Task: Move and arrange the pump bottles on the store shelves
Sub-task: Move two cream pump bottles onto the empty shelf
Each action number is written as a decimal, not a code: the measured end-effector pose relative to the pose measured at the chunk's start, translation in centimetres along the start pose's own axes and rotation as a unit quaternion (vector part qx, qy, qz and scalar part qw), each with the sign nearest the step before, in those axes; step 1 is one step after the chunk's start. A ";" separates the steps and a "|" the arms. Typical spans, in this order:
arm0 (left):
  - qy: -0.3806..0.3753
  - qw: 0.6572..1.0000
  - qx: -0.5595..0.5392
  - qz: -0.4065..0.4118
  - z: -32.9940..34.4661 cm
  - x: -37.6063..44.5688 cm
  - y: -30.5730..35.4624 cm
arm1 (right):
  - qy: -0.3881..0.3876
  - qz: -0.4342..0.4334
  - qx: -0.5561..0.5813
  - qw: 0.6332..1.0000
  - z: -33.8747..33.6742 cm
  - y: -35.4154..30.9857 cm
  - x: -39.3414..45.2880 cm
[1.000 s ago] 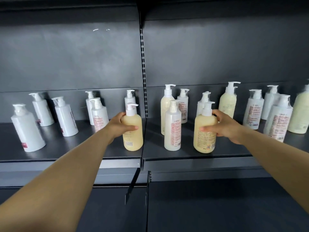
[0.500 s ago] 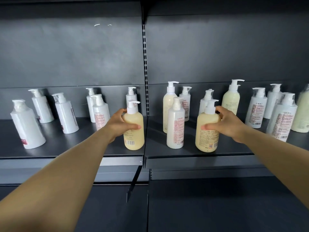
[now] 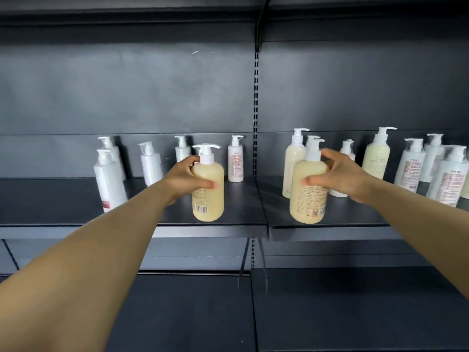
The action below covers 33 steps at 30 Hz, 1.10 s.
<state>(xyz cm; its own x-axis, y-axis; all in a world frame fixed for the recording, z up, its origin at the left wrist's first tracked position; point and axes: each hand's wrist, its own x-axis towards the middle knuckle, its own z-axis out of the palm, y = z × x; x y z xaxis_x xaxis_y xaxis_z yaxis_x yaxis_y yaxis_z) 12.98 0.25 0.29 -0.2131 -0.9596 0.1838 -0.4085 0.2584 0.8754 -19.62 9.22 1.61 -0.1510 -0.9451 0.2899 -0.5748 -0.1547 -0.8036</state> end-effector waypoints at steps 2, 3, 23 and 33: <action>-0.008 1.000 0.001 0.008 -2.9 -1.4 -0.4 | -0.006 -0.005 0.003 1.000 2.6 -2.4 -0.8; -0.012 1.000 0.003 0.012 -4.5 -2.0 -0.7 | -0.009 -0.010 0.003 1.000 4.0 -3.7 -1.2; 0.048 0.999 0.007 0.004 -37.7 -10.8 -13.4 | -0.074 -0.093 0.087 0.989 36.1 -28.0 -2.3; 0.109 0.994 0.020 -0.024 -52.6 -6.7 -22.2 | -0.129 -0.119 0.096 0.980 51.6 -35.3 6.4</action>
<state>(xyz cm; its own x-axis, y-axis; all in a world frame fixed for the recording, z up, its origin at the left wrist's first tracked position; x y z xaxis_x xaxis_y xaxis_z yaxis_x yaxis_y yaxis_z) 70.15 -4.92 3.17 0.0037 -0.9711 0.2386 -0.4501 0.2115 0.8676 41.21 -6.27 4.98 0.1909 -0.9130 0.3605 -0.4026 -0.4078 -0.8195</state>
